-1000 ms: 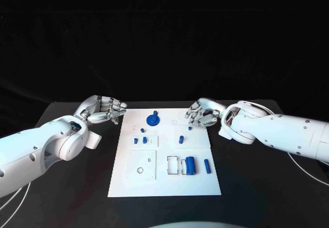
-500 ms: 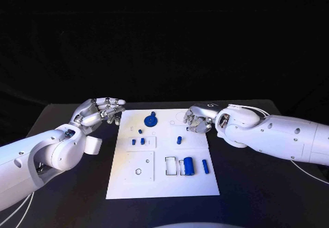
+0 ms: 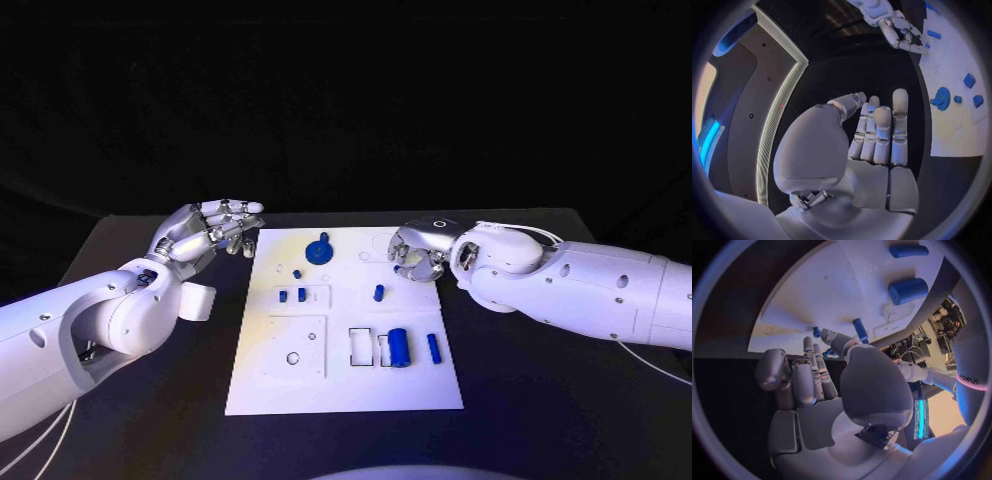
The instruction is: Assemble the parts on the task board
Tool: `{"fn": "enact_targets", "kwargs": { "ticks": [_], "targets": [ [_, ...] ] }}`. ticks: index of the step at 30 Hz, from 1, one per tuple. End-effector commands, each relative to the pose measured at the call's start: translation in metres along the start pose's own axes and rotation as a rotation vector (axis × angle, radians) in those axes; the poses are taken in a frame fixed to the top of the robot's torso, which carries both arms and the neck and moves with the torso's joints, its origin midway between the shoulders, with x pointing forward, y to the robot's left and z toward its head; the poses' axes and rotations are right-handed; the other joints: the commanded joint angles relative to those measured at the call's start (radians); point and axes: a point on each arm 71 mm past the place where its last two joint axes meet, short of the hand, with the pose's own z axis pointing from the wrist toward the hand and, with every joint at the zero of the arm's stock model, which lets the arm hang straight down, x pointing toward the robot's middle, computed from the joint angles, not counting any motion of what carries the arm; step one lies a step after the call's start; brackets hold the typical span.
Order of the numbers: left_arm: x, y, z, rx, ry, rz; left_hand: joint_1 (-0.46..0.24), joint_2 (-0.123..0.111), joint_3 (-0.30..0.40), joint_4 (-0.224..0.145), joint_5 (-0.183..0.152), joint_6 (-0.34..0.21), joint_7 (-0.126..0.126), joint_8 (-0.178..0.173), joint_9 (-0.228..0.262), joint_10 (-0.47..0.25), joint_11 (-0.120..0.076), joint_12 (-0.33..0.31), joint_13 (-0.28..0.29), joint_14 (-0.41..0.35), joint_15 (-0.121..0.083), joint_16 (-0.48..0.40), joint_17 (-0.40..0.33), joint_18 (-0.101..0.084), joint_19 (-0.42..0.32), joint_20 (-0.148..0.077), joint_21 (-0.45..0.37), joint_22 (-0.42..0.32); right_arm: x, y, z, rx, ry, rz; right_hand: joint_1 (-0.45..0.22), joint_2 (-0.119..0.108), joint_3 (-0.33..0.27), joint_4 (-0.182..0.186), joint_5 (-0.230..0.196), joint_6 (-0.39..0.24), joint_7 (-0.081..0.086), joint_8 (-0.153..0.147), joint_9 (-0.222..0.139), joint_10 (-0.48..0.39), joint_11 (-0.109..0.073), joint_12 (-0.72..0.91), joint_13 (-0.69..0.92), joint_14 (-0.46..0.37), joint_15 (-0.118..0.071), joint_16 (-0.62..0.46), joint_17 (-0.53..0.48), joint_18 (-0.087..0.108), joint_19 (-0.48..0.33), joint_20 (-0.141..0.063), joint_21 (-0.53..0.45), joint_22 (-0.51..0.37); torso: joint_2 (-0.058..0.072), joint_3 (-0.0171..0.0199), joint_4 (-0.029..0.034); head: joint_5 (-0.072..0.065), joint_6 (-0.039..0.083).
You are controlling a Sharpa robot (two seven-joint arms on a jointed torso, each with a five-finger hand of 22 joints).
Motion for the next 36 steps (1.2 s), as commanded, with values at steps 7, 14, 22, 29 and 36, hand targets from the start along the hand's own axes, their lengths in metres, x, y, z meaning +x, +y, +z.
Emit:
{"fn": "enact_targets", "kwargs": {
  "ticks": [7,14,22,29,36],
  "targets": [
    [0.004,-0.002,0.0,0.017,0.017,-0.033,-0.007,0.006,-0.001,-0.001,0.003,-0.007,0.005,-0.002,0.002,-0.01,0.005,-0.004,-0.001,-0.018,0.0,-0.008,-0.017,0.014,0.001,0.003,-0.001,-0.001,0.007,0.001,0.003,0.014,0.043,-0.036,0.023,0.013,0.019,-0.002,-0.016,0.023,-0.01,0.017,0.011,0.034,-0.011,0.018,0.01,0.038,-0.003,0.019,0.009,-0.023,0.014,-0.006,0.026,0.029,0.0,0.0004,0.0001,0.001,-0.005],
    [0.004,-0.001,0.0,0.013,0.019,-0.035,-0.007,0.007,-0.001,-0.002,0.003,-0.008,0.008,-0.001,0.002,-0.012,0.007,-0.003,-0.001,-0.025,0.001,-0.012,-0.027,0.014,0.001,0.004,-0.002,-0.002,0.013,0.002,0.004,0.015,0.068,-0.051,0.031,0.017,0.025,-0.005,-0.019,0.043,-0.02,0.031,0.024,0.058,-0.022,0.031,0.021,0.037,-0.011,0.027,0.013,-0.027,0.02,-0.012,0.045,0.051,0.0,0.0006,-0.0004,0.003,-0.008],
    [0.003,-0.001,0.0,0.007,0.021,-0.036,-0.006,0.008,-0.001,-0.002,0.003,-0.007,0.009,0.001,0.003,-0.012,0.007,-0.003,0.0,-0.028,0.002,-0.014,-0.032,0.014,0.001,0.005,-0.003,-0.002,0.019,0.006,0.005,0.012,0.089,-0.089,0.034,0.015,0.025,-0.009,-0.021,0.047,-0.023,0.035,0.028,0.064,-0.025,0.035,0.026,0.037,-0.014,0.03,0.015,-0.029,0.025,-0.015,0.055,0.063,0.0,0.0011,-0.0017,0.004,-0.011],
    [0.003,0.0,0.0,0.001,0.021,-0.036,-0.006,0.008,-0.001,-0.003,0.003,-0.007,0.01,0.002,0.004,-0.013,0.008,-0.002,0.0,-0.032,0.002,-0.016,-0.04,0.014,0.0,0.005,-0.004,-0.002,0.025,0.011,0.007,0.013,0.096,-0.123,0.046,0.024,0.033,-0.015,-0.04,0.058,-0.029,0.043,0.037,0.075,-0.03,0.042,0.034,0.036,-0.019,0.034,0.016,-0.033,0.033,-0.019,0.072,0.082,0.0,0.0018,-0.0011,0.003,-0.012],
    [0.003,0.0,0.0,-0.004,0.022,-0.036,-0.004,0.008,0.0,-0.005,0.003,-0.009,0.011,0.002,0.004,-0.016,0.009,-0.002,0.001,-0.041,0.004,-0.021,-0.053,0.014,-0.001,0.006,-0.005,-0.003,0.03,0.015,0.007,0.025,0.107,-0.171,0.065,0.046,0.058,-0.025,-0.061,0.077,-0.036,0.055,0.051,0.089,-0.039,0.049,0.046,0.034,-0.026,0.034,0.007,-0.041,0.054,-0.026,0.109,0.123,-0.001,0.0013,-0.0013,0.001,-0.015]
  ]
}}
